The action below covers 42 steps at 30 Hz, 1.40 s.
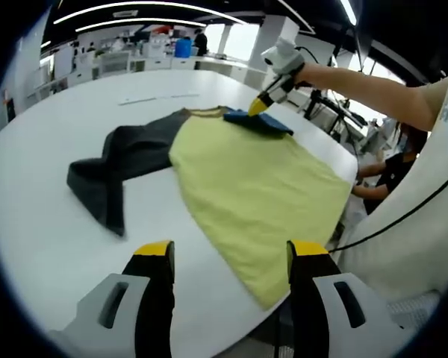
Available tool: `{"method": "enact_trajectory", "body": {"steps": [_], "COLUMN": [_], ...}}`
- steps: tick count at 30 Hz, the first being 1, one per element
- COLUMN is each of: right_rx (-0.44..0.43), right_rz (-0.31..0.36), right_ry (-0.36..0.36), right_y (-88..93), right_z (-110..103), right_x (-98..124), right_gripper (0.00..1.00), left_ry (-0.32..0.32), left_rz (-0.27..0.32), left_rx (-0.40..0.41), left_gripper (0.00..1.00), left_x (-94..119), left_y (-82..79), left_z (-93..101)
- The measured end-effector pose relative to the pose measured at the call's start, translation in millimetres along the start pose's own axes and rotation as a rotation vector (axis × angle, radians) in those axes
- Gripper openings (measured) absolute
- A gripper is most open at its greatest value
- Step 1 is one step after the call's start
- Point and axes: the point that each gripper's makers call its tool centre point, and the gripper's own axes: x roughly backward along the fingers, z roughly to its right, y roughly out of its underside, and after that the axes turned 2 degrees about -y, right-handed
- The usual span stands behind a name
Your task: Fold the garment on the visible template until the final outline fits inside the template.
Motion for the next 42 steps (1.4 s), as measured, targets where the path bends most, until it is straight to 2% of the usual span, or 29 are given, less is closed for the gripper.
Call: {"method": "enact_trajectory", "body": {"steps": [12, 22, 27, 33, 36, 42], "right_rx": [0.030, 0.049, 0.053, 0.041, 0.066, 0.063], "right_rz": [-0.019, -0.017, -0.022, -0.010, -0.024, -0.026], "right_ry": [-0.029, -0.057, -0.068, -0.112, -0.101, -0.067], "right_y": [-15.2, -29.7, -31.5, -38.0, -36.9, -32.3], "right_z": [-22, -39, -46, -61, -61, -43], "right_x": [-19, -32, -40, -48, -50, -46], "right_gripper": [0.00, 0.00, 0.00, 0.00, 0.00, 0.00], "left_ry": [-0.002, -0.008, -0.012, -0.015, -0.019, -0.022], "left_rz": [-0.013, -0.006, -0.006, -0.007, -0.004, -0.004], "left_rx": [-0.006, -0.002, 0.003, 0.005, 0.006, 0.007], "left_gripper": [0.57, 0.58, 0.58, 0.58, 0.58, 0.58], "left_x": [2, 7, 8, 9, 10, 10], "left_y": [8.0, 6.0, 7.0, 7.8, 7.1, 6.2], "left_z": [-4.0, -7.9, -9.4, -9.9, -11.4, -13.0]}}
